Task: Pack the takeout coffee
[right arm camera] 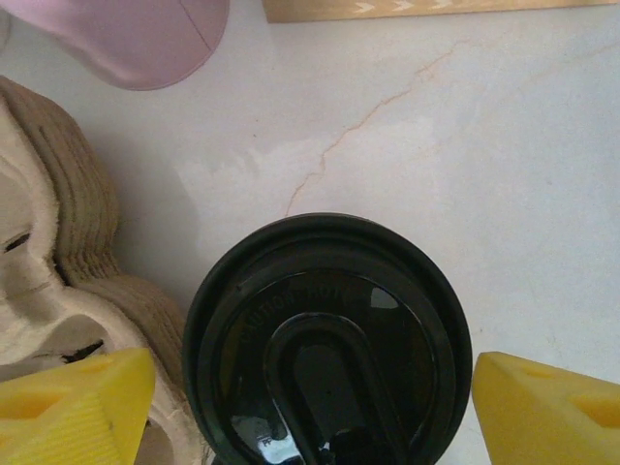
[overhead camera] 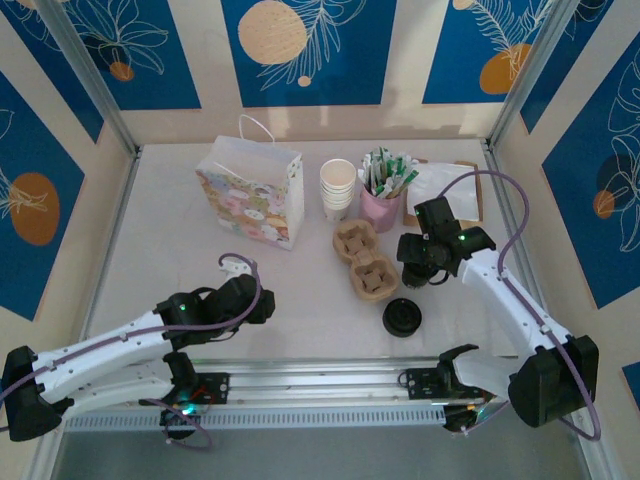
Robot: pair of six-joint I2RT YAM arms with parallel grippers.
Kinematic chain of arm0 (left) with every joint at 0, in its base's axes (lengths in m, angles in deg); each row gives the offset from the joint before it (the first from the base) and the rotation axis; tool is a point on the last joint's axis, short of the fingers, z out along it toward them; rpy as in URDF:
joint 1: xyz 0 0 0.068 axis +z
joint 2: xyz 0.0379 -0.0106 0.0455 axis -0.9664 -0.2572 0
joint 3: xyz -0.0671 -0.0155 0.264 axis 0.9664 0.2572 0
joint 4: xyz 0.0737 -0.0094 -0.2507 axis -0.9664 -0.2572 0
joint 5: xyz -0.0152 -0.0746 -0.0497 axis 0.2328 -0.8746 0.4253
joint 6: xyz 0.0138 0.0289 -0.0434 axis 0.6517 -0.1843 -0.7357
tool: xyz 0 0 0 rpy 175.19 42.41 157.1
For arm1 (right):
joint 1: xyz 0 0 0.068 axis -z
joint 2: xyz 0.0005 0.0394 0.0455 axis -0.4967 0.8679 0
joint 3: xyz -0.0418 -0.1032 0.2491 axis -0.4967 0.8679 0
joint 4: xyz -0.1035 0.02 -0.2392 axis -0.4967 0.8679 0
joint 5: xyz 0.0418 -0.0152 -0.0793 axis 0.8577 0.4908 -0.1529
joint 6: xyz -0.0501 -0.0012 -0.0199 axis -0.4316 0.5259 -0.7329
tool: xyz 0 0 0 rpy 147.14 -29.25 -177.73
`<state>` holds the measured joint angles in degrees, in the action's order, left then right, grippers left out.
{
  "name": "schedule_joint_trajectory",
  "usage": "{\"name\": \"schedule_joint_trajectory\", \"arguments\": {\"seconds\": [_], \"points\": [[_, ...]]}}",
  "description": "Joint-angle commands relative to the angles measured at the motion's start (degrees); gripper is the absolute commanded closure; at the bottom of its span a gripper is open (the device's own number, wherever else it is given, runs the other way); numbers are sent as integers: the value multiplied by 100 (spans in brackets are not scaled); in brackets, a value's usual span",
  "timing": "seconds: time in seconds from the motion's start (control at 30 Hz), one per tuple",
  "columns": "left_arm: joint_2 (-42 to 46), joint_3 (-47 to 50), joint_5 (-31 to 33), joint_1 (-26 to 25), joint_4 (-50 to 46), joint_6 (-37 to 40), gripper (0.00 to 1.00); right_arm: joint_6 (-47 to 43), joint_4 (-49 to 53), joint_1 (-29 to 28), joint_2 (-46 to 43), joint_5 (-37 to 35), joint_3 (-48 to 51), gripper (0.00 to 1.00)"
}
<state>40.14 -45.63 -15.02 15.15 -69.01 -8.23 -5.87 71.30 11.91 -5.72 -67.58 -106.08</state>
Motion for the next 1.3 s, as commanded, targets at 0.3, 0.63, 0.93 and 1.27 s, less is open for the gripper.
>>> {"name": "schedule_joint_trajectory", "arguments": {"seconds": [0.3, 0.63, 0.93, 1.27], "points": [[382, -279, 573, -54, -558, 65, 56, -1280, -309, -788, -1015, 1646, -459, 33], [411, -262, 364, -61, -603, -4, 54, -1395, 241, -1604, 685, 1030, -1086, 50], [287, -228, 167, -61, -519, -14, 53, -1571, -247, -1514, 1667, 1122, -1183, 49], [265, -188, 111, -61, -440, -13, 53, -1538, -288, -1518, 2229, 872, -1344, 49]]}}
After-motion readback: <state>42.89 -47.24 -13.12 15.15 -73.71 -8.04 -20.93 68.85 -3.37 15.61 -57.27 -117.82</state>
